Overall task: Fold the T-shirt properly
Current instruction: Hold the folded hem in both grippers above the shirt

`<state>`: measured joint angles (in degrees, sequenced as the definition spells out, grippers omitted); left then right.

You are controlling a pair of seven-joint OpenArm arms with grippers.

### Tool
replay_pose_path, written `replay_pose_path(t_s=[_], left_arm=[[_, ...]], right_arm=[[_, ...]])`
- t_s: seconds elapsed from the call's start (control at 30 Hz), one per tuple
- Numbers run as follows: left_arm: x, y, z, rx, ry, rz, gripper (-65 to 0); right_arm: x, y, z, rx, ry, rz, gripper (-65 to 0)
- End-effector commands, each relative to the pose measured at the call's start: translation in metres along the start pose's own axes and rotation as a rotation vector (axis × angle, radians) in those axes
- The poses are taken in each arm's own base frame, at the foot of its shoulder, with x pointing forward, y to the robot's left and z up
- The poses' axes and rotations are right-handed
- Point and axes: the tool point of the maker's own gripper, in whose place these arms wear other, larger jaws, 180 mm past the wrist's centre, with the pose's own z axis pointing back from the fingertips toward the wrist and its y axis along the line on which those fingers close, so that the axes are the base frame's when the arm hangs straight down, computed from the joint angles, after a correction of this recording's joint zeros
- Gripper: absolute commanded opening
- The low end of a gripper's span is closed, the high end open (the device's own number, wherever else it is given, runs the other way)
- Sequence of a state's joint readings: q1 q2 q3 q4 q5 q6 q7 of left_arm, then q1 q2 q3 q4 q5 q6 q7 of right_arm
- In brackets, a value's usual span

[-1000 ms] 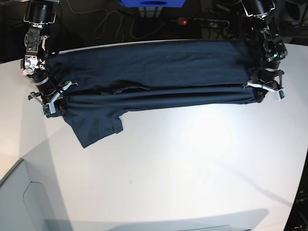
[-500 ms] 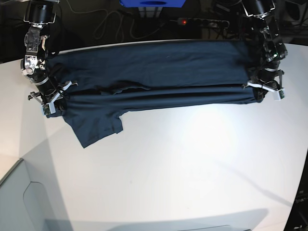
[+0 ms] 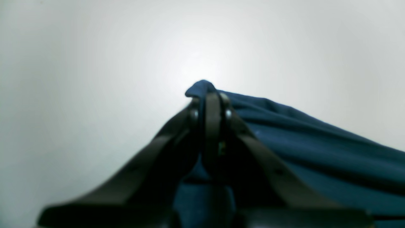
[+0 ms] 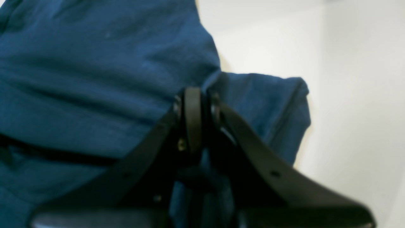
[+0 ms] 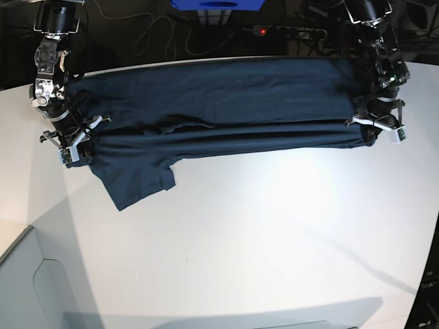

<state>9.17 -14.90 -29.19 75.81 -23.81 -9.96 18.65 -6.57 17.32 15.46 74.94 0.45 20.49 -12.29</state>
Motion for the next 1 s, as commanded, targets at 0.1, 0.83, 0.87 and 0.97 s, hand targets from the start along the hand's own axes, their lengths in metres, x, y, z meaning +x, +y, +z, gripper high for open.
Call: replay_pose_path(t_s=[0.1, 0.83, 0.87, 0.97], left_arm=[[0.0151, 0.0047, 0.0008, 0.012, -0.038, -0.015, -65.0], [0.0151, 0.0047, 0.0008, 0.012, -0.038, -0.015, -65.0], [0.0151, 0.0047, 0.0008, 0.012, -0.038, -0.015, -65.0], [0.0151, 0.0047, 0.0008, 0.012, -0.038, -0.015, -65.0]], right_arm=[[0.0132, -0.0106, 0.0022, -0.019, -0.027, 0.026, -64.7], [0.0139, -0.0116, 0.0026, -0.022, -0.029, 0.026, -40.3], [0.0139, -0.0116, 0.0026, -0.022, -0.029, 0.026, -38.6], [0.0139, -0.0116, 0.0026, -0.022, -0.029, 0.026, -34.6]])
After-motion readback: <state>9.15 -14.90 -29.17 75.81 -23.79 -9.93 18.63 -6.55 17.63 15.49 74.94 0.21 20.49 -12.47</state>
